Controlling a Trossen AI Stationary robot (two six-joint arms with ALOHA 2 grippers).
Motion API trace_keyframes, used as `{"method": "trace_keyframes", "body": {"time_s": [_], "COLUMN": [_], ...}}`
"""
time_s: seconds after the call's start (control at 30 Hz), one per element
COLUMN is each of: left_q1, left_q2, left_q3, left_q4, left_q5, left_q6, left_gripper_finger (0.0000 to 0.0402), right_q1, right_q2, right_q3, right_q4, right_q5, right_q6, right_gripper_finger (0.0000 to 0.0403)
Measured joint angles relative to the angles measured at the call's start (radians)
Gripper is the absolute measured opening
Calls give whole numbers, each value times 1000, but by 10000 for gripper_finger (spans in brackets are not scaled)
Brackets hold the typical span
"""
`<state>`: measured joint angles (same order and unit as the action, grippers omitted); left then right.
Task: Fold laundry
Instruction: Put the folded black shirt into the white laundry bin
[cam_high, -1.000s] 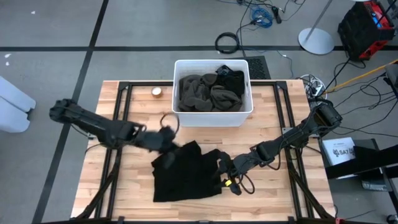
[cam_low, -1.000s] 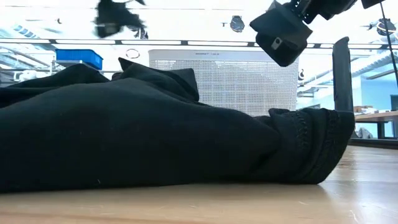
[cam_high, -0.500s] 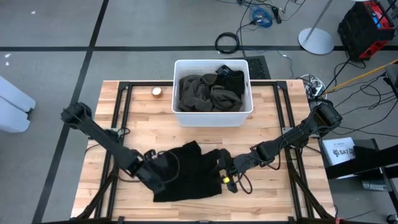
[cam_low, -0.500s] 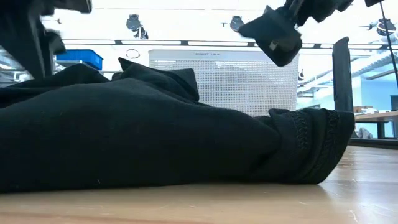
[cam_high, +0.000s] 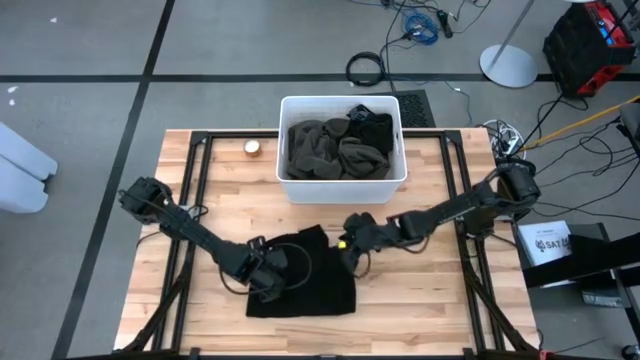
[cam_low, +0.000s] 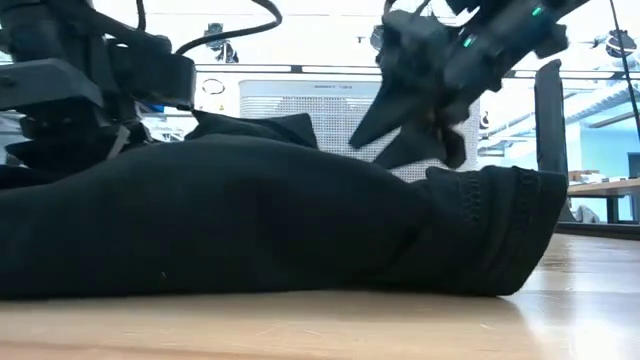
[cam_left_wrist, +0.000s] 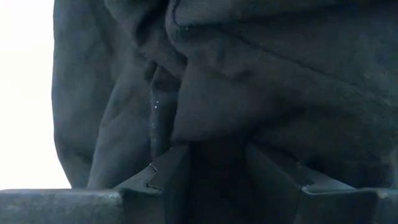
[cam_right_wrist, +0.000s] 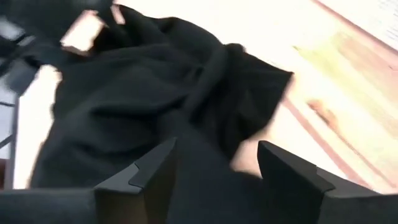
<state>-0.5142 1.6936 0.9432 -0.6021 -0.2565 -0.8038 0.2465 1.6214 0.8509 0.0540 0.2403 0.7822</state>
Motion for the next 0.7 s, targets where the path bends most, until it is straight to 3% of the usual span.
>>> {"method": "trace_keyframes", "body": {"time_s": [0.27,0.5,0.7], "left_q1": [11,10,18], "left_q2": [-4,-4,-4], "left_q3": [0,-1,-2], "left_q4": [-5,-2,23], "left_q5": [13,16,16], "left_q6": [1,1,28], "left_gripper_finger": [164,164,164], "right_q1": [-111,-116,-135], "right_q2": [89,136,235], "right_q3": [0,0,0], "right_q4": [60,111,226], "right_q5": [-159,-176,-349], "right_q6": [-35,-25,18], "right_gripper_finger": [259,290,295]}}
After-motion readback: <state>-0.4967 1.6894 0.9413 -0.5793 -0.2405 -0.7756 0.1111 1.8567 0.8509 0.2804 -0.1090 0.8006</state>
